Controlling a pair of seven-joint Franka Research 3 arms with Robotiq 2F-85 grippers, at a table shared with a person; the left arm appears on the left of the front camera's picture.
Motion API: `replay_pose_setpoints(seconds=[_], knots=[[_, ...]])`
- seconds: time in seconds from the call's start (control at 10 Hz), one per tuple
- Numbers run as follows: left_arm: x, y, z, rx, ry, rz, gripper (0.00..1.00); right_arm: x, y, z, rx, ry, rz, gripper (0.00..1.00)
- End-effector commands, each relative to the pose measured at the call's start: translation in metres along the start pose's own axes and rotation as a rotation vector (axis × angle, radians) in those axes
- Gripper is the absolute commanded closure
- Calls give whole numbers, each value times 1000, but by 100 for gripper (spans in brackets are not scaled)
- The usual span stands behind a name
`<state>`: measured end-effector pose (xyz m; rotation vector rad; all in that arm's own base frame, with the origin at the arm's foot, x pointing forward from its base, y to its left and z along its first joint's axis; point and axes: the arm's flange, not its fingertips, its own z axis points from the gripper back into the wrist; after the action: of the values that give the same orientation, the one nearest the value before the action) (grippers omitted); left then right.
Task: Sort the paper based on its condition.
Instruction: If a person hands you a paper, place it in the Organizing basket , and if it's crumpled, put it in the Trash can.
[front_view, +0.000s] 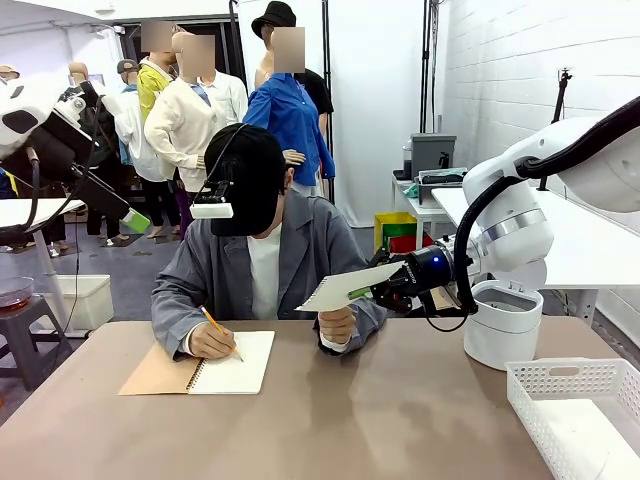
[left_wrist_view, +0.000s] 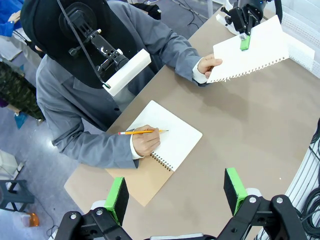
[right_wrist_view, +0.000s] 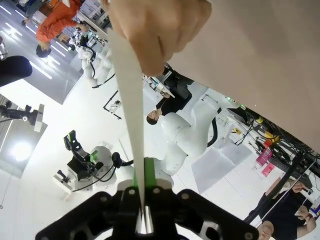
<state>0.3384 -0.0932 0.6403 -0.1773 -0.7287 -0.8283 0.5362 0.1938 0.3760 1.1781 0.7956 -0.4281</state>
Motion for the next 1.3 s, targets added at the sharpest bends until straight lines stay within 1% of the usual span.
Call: replay_pose_setpoints(seconds=[0.0, 0.2, 0.4, 0.7, 0.8, 1.0, 1.2], knots=[[0, 0, 1, -10, 2, 7, 0, -3, 2, 1, 11, 38, 31, 100], [0, 0, 1, -10, 2, 7, 0, -10, 5, -1, 4, 42, 51, 100], [0, 0, 1, -10, 2, 7, 0, -34, 21, 2, -47, 1, 97, 100], [0, 0, 1, -10, 2, 7, 0, -92, 55, 15, -224, -17, 245, 100], [0, 0, 1, -10, 2, 7, 0, -115, 65, 20, -308, -65, 314, 100], [0, 0, 1, -10, 2, 7, 0, -161, 88, 35, -459, -220, 444, 100], [0, 0, 1, -10, 2, 7, 0, -195, 101, 52, -647, -357, 620, 100]])
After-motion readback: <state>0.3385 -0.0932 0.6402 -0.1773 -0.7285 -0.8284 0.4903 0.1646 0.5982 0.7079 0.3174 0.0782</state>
